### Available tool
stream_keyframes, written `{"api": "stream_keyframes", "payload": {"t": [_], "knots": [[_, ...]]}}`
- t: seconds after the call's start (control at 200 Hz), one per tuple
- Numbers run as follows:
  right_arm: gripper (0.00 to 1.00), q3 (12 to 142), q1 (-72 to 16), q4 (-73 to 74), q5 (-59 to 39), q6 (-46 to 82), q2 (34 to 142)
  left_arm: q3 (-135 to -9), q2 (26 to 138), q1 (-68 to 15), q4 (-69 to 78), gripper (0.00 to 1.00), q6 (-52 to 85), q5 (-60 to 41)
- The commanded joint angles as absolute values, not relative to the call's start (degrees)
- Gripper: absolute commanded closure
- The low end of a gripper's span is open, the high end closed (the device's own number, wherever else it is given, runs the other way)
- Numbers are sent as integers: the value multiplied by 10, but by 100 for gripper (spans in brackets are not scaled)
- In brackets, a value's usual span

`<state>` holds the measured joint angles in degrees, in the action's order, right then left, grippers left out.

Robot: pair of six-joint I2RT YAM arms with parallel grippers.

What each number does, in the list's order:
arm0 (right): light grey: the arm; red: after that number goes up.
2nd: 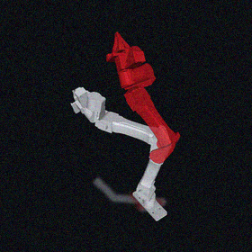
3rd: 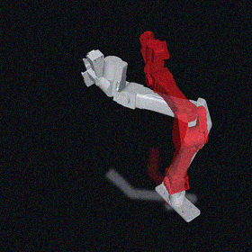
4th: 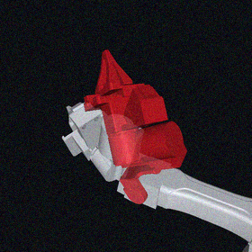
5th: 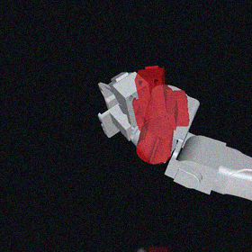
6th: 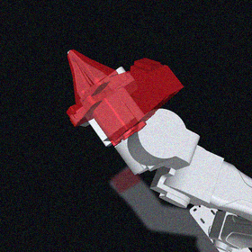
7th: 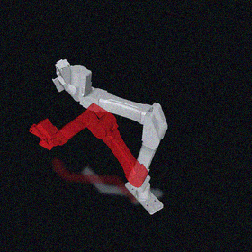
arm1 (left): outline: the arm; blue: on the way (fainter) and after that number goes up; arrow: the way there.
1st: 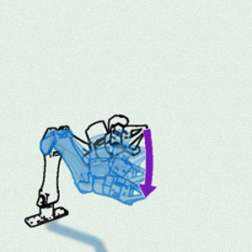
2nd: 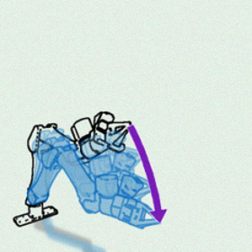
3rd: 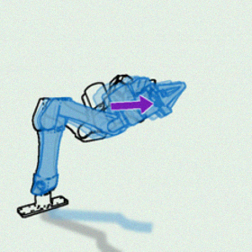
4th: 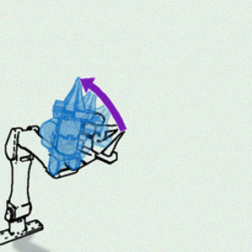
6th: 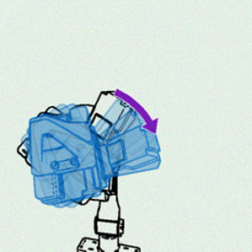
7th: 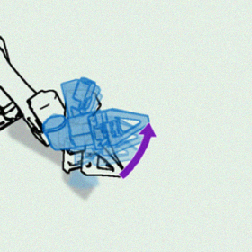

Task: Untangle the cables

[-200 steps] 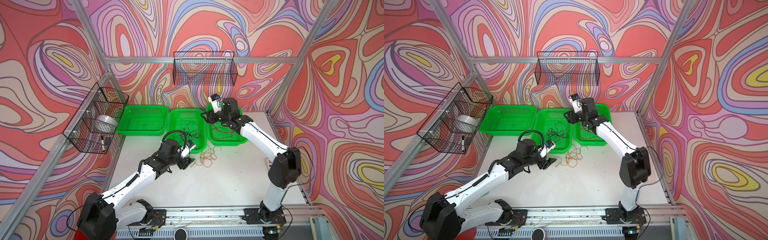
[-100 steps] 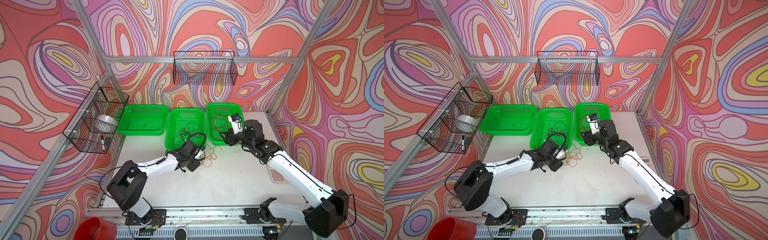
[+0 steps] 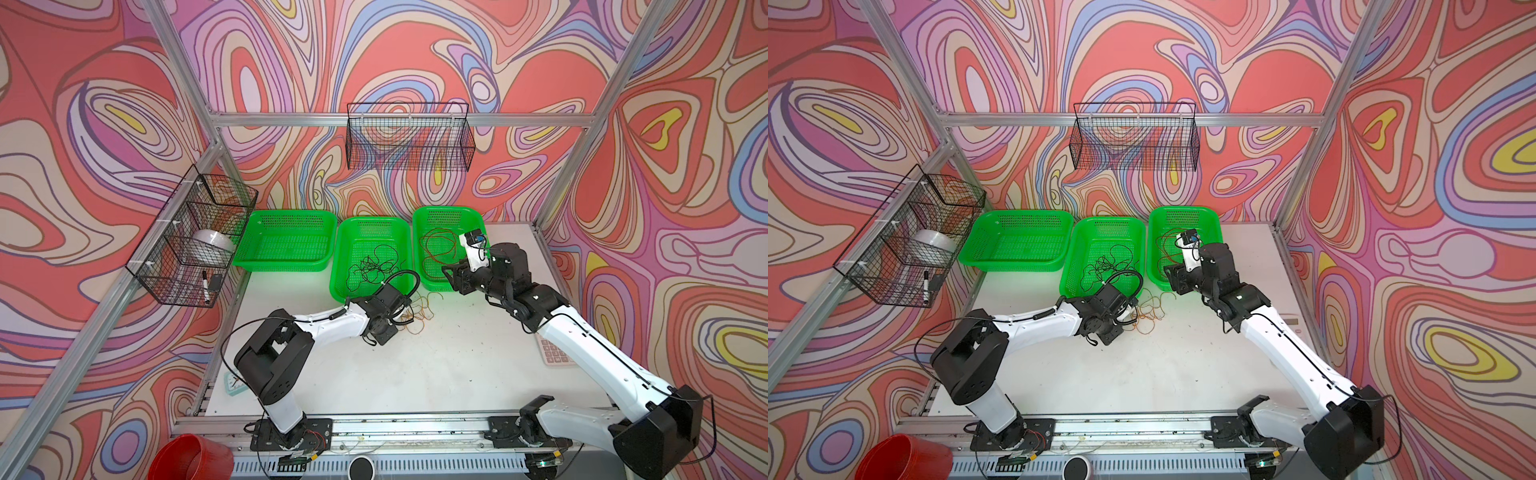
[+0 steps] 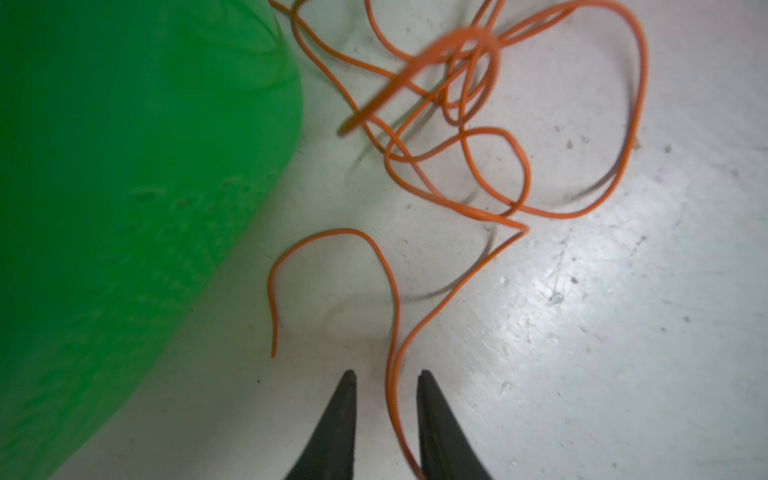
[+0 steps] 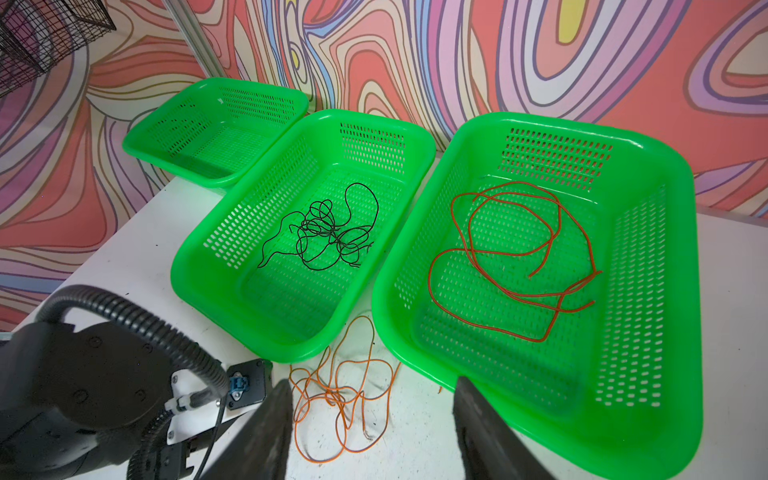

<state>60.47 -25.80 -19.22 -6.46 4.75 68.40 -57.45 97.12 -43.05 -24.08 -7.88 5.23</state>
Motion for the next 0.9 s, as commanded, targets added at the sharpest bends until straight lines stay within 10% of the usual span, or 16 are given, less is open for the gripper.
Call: {"api": "stream_keyframes", "payload": {"t": [0.0,0.406,0.896], "knots": [[37,571,-258,-167,-104,23,673,-589,930,-446,-274,99,-98,71],[35,349,-304,167,-301,-50,627,-669,686,-479,-328,100,-219,115],[34,430,-363,297,-196,-48,808,-829,710,-538,-284,100,-324,163]]}}
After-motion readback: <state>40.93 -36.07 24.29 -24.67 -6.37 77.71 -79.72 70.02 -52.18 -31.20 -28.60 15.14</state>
